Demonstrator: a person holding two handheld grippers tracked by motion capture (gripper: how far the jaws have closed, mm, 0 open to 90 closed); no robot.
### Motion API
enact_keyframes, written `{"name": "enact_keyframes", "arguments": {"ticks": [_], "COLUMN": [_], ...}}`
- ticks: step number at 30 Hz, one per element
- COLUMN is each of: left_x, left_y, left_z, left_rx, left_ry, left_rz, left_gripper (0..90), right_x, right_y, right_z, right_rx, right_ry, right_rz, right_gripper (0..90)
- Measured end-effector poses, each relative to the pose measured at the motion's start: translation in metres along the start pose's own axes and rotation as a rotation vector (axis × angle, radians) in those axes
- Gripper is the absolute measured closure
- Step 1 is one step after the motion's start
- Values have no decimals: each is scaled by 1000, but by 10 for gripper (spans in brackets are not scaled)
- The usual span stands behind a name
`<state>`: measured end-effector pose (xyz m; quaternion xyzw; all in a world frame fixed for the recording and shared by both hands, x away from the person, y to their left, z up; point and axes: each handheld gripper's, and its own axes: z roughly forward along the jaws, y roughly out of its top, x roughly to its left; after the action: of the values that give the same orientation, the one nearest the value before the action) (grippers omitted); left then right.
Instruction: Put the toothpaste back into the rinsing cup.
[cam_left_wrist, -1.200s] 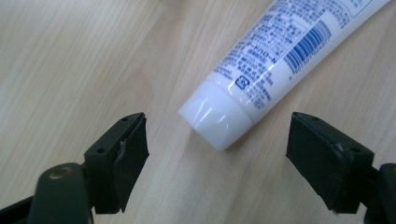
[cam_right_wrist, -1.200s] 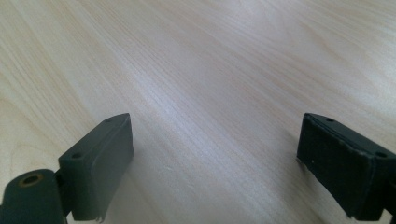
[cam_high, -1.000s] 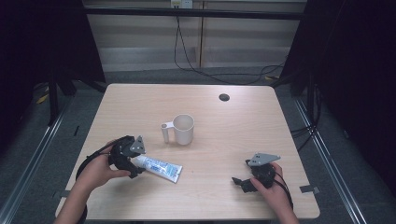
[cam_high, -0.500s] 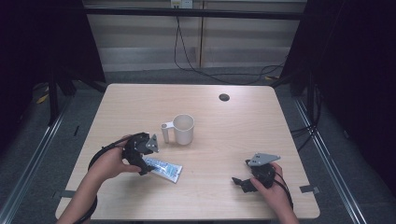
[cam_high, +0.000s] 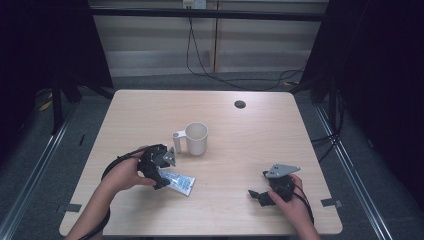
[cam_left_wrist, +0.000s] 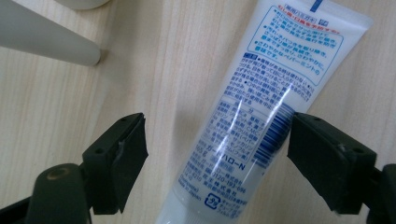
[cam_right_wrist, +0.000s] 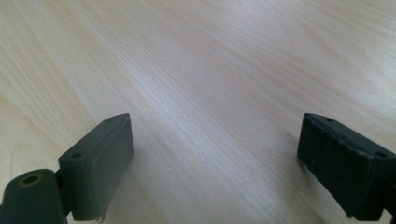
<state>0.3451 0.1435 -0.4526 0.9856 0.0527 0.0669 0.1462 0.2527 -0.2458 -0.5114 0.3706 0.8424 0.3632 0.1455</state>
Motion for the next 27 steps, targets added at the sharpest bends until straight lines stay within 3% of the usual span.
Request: {"name": "enact_keyframes", "arguments": {"ticks": [5,12,20,22,27], "left_x": [-1,-3,-5,-7,-6], "left_y": [3,5,6,6,9], "left_z": [4,11,14,15,17], "left_rx": [12,20,30,47,77], "left_ry": [-24,-60,-100,-82,-85], "left_rz": [33,41,68,85,95], "left_gripper": [195,189,303,331,342], "right_x": [0,0,0,0,0], "right_y": [0,0,0,0,0], "right_z": [0,0,0,0,0], "right_rx": [0,1,0,0,0], "right_ry": [0,0,0,0,0], "right_rz": [0,0,0,0,0], "right_gripper": [101,101,101,101,101]}}
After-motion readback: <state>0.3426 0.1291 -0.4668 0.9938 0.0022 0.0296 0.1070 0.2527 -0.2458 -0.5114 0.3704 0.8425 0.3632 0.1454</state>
